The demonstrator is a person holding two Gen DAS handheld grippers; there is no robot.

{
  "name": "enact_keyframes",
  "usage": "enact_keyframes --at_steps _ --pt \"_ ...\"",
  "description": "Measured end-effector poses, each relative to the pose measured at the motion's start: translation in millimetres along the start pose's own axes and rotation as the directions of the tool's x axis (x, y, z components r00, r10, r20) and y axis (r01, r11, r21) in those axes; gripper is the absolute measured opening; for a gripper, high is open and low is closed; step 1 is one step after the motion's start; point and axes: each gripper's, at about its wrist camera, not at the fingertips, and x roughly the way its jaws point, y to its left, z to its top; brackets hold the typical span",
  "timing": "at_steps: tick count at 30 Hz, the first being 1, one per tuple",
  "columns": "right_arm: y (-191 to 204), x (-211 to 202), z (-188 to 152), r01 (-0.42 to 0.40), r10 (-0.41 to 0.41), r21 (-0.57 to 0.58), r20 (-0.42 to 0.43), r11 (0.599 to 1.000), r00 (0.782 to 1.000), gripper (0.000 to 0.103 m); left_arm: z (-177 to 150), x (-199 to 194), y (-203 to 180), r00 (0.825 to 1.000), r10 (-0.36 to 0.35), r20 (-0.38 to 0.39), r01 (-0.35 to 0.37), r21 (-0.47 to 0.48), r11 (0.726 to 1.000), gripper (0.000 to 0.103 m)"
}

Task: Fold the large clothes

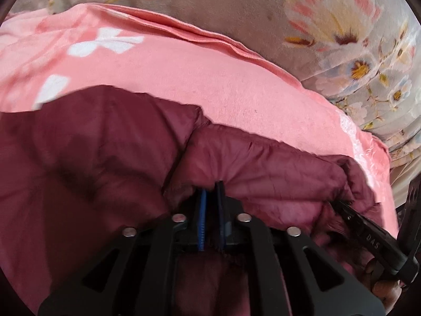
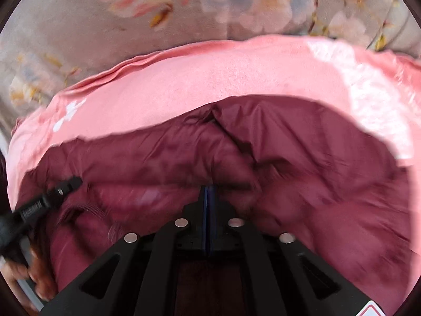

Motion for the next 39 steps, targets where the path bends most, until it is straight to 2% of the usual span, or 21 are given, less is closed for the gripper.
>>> enact_keyframes --at_steps 1,2,3,4,7,9,12,13,14,15,17,19,21,26,27,28,29,30,31,33,39 --pt "-1 -19 -7 -0.020 0.020 -0.013 0.021 1.000 1.000 0.028 -4 -22 4 0.999 -0.032 0.009 0.033 -0.031 0.999 0.028" --pt "-6 -50 -19 -0.050 0.051 -0.022 0.046 0.999 0.998 0.043 -8 -40 9 0.999 -0.052 0.017 0.053 -0.049 0.997 0.054" --pt "-13 -76 -33 -0.077 0.078 -0.021 0.068 0.997 0.995 0.050 -18 -68 17 0.997 -0.070 0.042 0.072 -0.071 0.995 0.069" --pt "-23 -100 -49 -0.098 0.099 -0.016 0.082 0.995 0.992 0.056 -26 -86 22 0.995 -0.083 0.055 0.087 -0.072 0.994 0.070" --pt "-70 -169 -116 -0.109 0.107 0.039 0.066 0.993 0.992 0.059 -64 -143 54 0.996 -0.087 0.020 0.088 -0.075 0.993 0.070" --pt "-100 -200 -158 -0.089 0.085 0.085 0.052 0.992 0.995 0.061 -101 -175 90 0.997 -0.069 -0.017 0.066 -0.126 0.990 0.070" --pt "-134 -228 -217 -0.029 0.028 0.147 0.004 0.989 1.000 0.061 -150 -201 136 0.996 -0.069 -0.064 0.053 -0.223 0.973 0.070" --pt "-142 -232 -233 -0.025 0.028 0.176 -0.014 0.984 1.000 0.061 -171 -209 152 0.993 -0.087 -0.083 0.062 -0.268 0.961 0.070" --pt "-152 -238 -253 -0.035 0.043 0.226 -0.030 0.973 0.999 0.061 -186 -219 160 0.990 -0.128 -0.060 0.106 -0.287 0.952 0.066" --pt "-156 -239 -264 -0.050 0.061 0.254 -0.034 0.966 0.998 0.061 -197 -229 164 0.990 -0.137 -0.041 0.119 -0.287 0.951 0.066" --pt "-161 -241 -285 -0.086 0.098 0.307 -0.025 0.948 0.995 0.061 -215 -245 156 0.993 -0.110 -0.044 0.096 -0.256 0.962 0.067" --pt "-160 -240 -294 -0.112 0.124 0.341 -0.015 0.934 0.992 0.062 -228 -255 144 0.990 -0.130 -0.046 0.116 -0.235 0.965 0.067" --pt "-153 -242 -300 -0.129 0.136 0.343 0.004 0.930 0.991 0.063 -242 -258 141 0.985 -0.162 -0.065 0.142 -0.239 0.961 0.067" --pt "-131 -247 -312 -0.148 0.151 0.299 0.014 0.943 0.988 0.063 -268 -266 133 0.987 -0.154 -0.046 0.139 -0.235 0.962 0.063" --pt "-130 -247 -311 -0.152 0.153 0.305 0.020 0.940 0.988 0.059 -270 -267 134 0.987 -0.157 -0.042 0.142 -0.247 0.959 0.055" --pt "-131 -247 -312 -0.166 0.166 0.322 0.028 0.932 0.986 0.045 -272 -268 135 0.988 -0.152 -0.039 0.137 -0.261 0.956 0.049" --pt "-133 -248 -314 -0.187 0.185 0.350 0.038 0.918 0.982 0.036 -273 -267 136 0.988 -0.151 -0.043 0.134 -0.272 0.953 0.032" --pt "-136 -249 -315 -0.202 0.199 0.373 0.048 0.906 0.979 0.022 -275 -267 138 0.985 -0.166 -0.043 0.146 -0.293 0.945 0.023" --pt "-138 -251 -317 -0.227 0.219 0.402 0.068 0.887 0.973 0.013 -277 -269 140 0.983 -0.179 -0.035 0.160 -0.308 0.938 0.018" --pt "-140 -260 -318 -0.258 0.237 0.416 0.102 0.872 0.966 0.008 -279 -276 138 0.979 -0.201 -0.016 0.186 -0.319 0.929 0.011" --pt "-128 -322 -326 -0.310 0.256 0.322 0.199 0.894 0.946 0.005 -288 -324 118 0.974 -0.224 0.041 0.227 -0.258 0.939 0.007"
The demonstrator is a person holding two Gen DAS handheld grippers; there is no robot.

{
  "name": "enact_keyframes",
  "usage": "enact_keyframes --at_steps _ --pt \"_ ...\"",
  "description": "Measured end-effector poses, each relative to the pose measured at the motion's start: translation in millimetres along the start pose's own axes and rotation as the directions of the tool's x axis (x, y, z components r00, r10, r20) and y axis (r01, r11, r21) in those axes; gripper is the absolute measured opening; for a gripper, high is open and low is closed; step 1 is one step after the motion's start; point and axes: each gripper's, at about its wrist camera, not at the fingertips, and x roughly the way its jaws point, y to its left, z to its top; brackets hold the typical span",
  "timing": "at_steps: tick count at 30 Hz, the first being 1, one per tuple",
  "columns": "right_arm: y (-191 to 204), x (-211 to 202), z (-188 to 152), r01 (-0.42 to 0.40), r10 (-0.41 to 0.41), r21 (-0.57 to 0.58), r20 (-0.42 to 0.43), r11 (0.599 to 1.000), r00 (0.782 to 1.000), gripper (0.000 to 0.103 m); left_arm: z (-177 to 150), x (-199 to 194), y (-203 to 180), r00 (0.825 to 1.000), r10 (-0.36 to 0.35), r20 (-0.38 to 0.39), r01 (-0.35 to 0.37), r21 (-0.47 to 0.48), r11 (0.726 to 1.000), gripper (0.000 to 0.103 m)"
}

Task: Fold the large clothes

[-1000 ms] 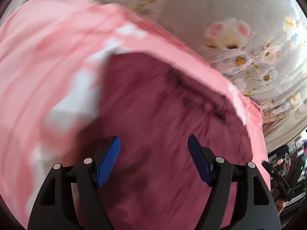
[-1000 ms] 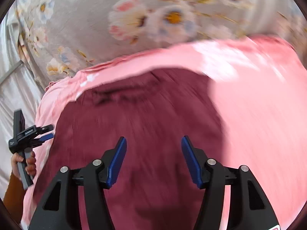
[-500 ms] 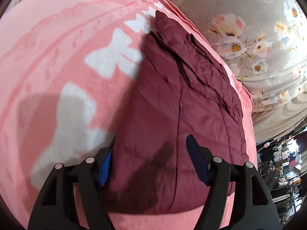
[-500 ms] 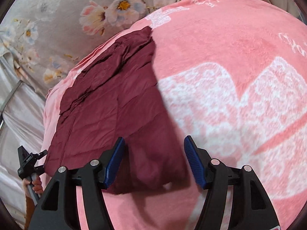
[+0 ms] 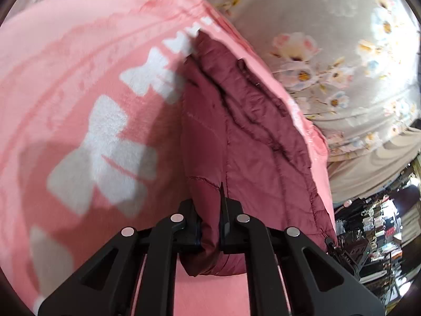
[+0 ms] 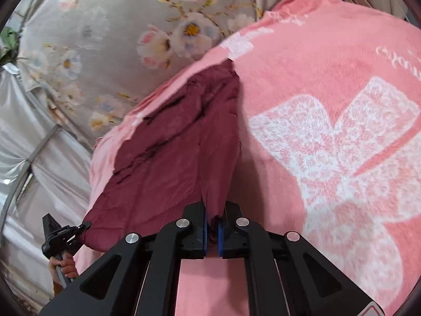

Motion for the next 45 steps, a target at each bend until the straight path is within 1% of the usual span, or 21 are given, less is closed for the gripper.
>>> enact_keyframes --at_steps 3,6,9,11,14,15,17,18,19,20,21,23,24,27,30,33,36,39,42,44,45 --pt "17 -40 -11 -0.008 0.010 -0.070 0.036 0.998 0.999 0.004 -10 -32 -7 0.999 -0.046 0.026 0.045 0.006 0.999 0.007" --pt "33 -87 -27 -0.025 0.035 -0.132 0.076 0.991 0.996 0.004 -31 -76 -17 0.994 -0.088 0.070 0.087 0.018 0.996 0.007" --pt "48 -136 -43 -0.035 0.061 -0.190 0.128 0.981 0.990 0.004 -59 -132 -30 0.983 -0.125 0.132 0.121 0.039 0.992 0.006" --pt "60 -168 -50 -0.055 0.094 -0.214 0.173 0.975 0.980 0.004 -72 -162 -37 0.975 -0.137 0.172 0.129 0.056 0.990 0.006" --pt "74 -204 -51 -0.094 0.150 -0.225 0.248 0.970 0.957 0.004 -86 -207 -52 0.955 -0.156 0.251 0.142 0.076 0.987 0.007" --pt "79 -211 -50 -0.107 0.168 -0.226 0.269 0.968 0.948 0.004 -89 -222 -59 0.944 -0.170 0.283 0.151 0.087 0.985 0.007" --pt "85 -219 -43 -0.127 0.195 -0.227 0.306 0.966 0.932 0.004 -86 -236 -68 0.930 -0.181 0.320 0.154 0.110 0.982 0.007" --pt "84 -214 -33 -0.143 0.206 -0.212 0.313 0.967 0.927 0.004 -83 -239 -73 0.924 -0.187 0.334 0.155 0.119 0.981 0.007" --pt "83 -207 -28 -0.155 0.211 -0.197 0.311 0.968 0.927 0.004 -78 -237 -80 0.920 -0.183 0.346 0.145 0.135 0.980 0.007" --pt "78 -192 -17 -0.171 0.216 -0.168 0.301 0.971 0.929 0.004 -73 -232 -85 0.921 -0.161 0.354 0.113 0.151 0.982 0.007" --pt "74 -177 -9 -0.161 0.199 -0.149 0.292 0.976 0.936 0.004 -62 -218 -92 0.924 -0.117 0.363 0.061 0.163 0.985 0.007" --pt "62 -136 10 -0.120 0.144 -0.106 0.255 0.987 0.956 0.004 -44 -191 -96 0.936 -0.065 0.346 0.011 0.157 0.988 0.007" --pt "56 -118 18 -0.109 0.126 -0.082 0.237 0.991 0.963 0.004 -28 -168 -95 0.946 -0.026 0.323 -0.020 0.139 0.990 0.007" --pt "39 -61 39 -0.069 0.073 -0.025 0.174 0.997 0.982 0.004 3 -123 -88 0.958 0.060 0.282 -0.096 0.116 0.989 0.007" --pt "27 -8 56 -0.007 0.008 -0.004 0.114 1.000 0.994 0.004 30 -73 -76 0.960 0.147 0.240 -0.175 0.099 0.979 0.008" --pt "17 29 65 0.030 -0.032 0.021 0.079 0.999 0.996 0.004 47 -19 -57 0.956 0.231 0.183 -0.248 0.073 0.966 0.008" --pt "9 61 71 0.060 -0.062 0.039 0.051 0.997 0.997 0.004 54 20 -37 0.952 0.280 0.125 -0.288 0.054 0.956 0.008" --pt "0 89 74 0.112 -0.113 0.052 0.015 0.992 0.993 0.004 56 47 -23 0.950 0.302 0.080 -0.306 0.041 0.951 0.010" --pt "-4 112 71 0.174 -0.174 0.016 -0.017 0.985 0.985 0.004 55 60 -17 0.949 0.308 0.070 -0.312 0.051 0.949 0.011" --pt "-5 118 70 0.182 -0.182 0.004 -0.025 0.983 0.983 0.004 53 67 -14 0.948 0.308 0.080 -0.313 0.058 0.948 0.013" --pt "-4 115 71 0.170 -0.170 0.007 -0.017 0.985 0.985 0.007 53 69 -13 0.949 0.303 0.083 -0.308 0.055 0.950 0.013"
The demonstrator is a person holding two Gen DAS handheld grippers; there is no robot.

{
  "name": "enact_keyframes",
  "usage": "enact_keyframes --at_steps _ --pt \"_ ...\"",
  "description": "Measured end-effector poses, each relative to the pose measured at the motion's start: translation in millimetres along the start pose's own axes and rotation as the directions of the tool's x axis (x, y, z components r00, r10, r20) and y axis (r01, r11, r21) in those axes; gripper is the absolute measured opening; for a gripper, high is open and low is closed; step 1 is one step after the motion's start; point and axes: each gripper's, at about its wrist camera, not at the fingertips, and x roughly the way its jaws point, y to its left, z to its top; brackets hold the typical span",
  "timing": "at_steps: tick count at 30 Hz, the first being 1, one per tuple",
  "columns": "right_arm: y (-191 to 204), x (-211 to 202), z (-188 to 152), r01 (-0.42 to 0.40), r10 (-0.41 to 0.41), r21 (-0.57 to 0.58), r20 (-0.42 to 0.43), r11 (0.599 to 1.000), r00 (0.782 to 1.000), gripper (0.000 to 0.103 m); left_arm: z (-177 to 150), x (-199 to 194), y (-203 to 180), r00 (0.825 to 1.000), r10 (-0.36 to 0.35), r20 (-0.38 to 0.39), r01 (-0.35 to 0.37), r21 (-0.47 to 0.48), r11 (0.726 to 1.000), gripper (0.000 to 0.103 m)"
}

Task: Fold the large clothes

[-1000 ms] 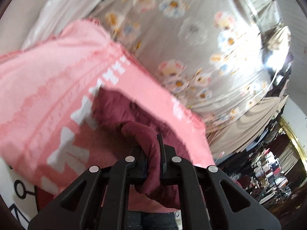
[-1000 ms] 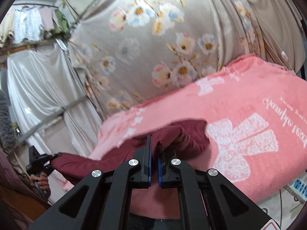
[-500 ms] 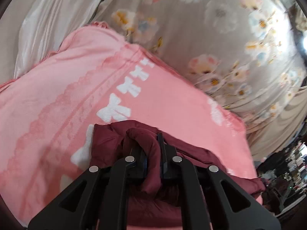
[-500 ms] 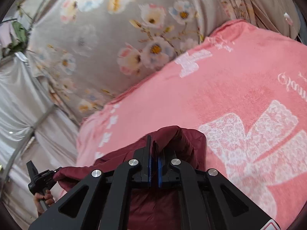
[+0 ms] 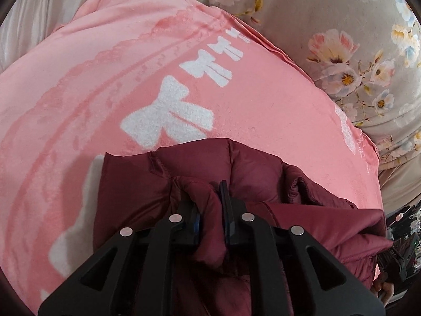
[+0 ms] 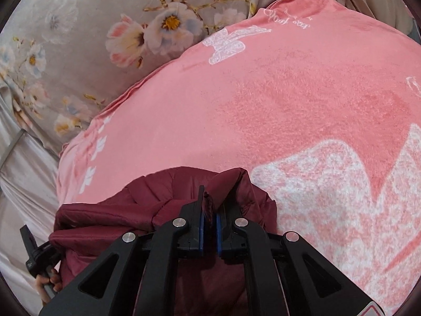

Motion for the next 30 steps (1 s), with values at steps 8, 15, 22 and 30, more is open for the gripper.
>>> enact_keyframes --at_steps 8,15,22,30 --pt "23 -107 20 -0.087 0.095 -0.043 0.249 0.995 0.964 0.041 23 -63 -1 0.984 -0.125 0.125 0.131 -0.048 0.990 0.050" --pt "100 -90 -9 -0.094 0.141 -0.274 0.155 0.957 0.978 0.035 29 -140 -60 0.929 -0.093 0.359 0.054 0.116 0.992 0.078" --pt "149 -8 -43 -0.041 0.051 -0.396 0.013 0.917 0.999 0.015 -20 -38 -137 0.994 -0.065 0.093 0.030 0.338 0.941 0.060" --pt "149 33 -53 -0.008 -0.017 -0.402 -0.058 0.916 0.998 0.010 -42 15 -118 1.000 0.022 0.015 -0.026 0.294 0.955 0.055"
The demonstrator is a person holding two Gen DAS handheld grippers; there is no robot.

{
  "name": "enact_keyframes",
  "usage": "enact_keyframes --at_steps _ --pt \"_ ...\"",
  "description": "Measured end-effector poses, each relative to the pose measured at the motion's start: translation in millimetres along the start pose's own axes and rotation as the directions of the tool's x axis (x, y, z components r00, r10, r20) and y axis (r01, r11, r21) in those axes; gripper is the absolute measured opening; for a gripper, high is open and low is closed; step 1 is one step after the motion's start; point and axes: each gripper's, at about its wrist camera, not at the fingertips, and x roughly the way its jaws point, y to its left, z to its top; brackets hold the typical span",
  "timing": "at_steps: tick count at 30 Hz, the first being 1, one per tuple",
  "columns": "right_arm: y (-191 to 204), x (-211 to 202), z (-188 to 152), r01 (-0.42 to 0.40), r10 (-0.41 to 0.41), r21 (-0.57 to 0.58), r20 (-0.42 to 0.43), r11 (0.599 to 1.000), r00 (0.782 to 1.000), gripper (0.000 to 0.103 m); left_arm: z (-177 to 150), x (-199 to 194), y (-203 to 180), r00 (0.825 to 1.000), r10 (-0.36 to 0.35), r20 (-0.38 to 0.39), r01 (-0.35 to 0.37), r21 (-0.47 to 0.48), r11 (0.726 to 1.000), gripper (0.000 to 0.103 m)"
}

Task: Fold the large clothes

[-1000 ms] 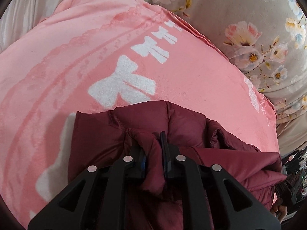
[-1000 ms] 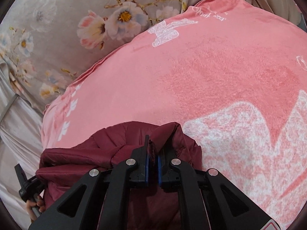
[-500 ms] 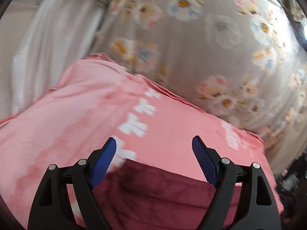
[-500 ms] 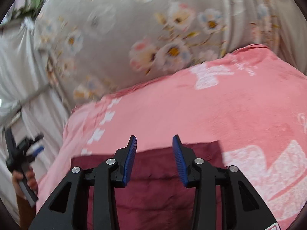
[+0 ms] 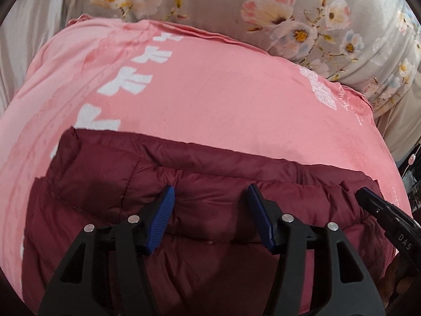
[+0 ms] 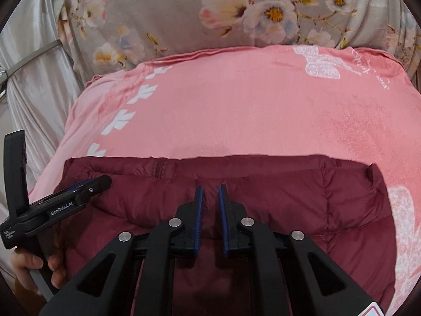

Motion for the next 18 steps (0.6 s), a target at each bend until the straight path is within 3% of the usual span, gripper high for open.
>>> enact_keyframes --at_steps 18 --pt "-9 40 -22 0.007 -0.006 0.023 -0.059 1.000 0.998 0.001 -16 18 4 0.999 0.025 0.028 -0.025 0.017 1.000 0.056"
